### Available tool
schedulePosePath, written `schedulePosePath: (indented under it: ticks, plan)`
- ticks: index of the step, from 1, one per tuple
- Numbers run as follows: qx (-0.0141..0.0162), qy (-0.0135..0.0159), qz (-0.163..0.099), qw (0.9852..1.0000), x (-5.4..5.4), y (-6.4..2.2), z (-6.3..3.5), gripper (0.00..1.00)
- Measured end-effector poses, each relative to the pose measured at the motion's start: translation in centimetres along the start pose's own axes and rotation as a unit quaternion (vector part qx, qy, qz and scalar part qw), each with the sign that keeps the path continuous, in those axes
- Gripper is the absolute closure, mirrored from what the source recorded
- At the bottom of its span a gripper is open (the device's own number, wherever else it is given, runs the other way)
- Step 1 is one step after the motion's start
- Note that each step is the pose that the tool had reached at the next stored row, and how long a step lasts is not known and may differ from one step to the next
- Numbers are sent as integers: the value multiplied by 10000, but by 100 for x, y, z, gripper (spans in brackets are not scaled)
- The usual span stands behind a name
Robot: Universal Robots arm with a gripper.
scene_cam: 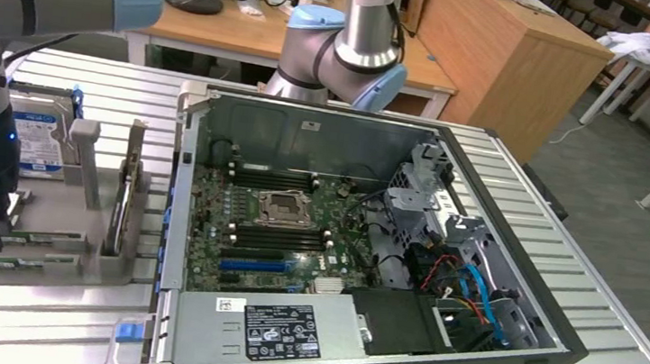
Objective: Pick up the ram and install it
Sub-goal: 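Pick up the ram and move it above insertion slot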
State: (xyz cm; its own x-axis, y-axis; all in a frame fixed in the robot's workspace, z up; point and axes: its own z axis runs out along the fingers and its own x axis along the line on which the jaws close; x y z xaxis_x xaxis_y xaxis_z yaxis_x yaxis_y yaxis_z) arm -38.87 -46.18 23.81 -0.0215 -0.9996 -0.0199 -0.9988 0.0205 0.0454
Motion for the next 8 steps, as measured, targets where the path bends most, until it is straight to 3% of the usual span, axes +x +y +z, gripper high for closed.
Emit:
schedulePosePath:
  ticks: [8]
  plan:
    - [0, 0, -1, 10000, 2, -2, 32, 70]
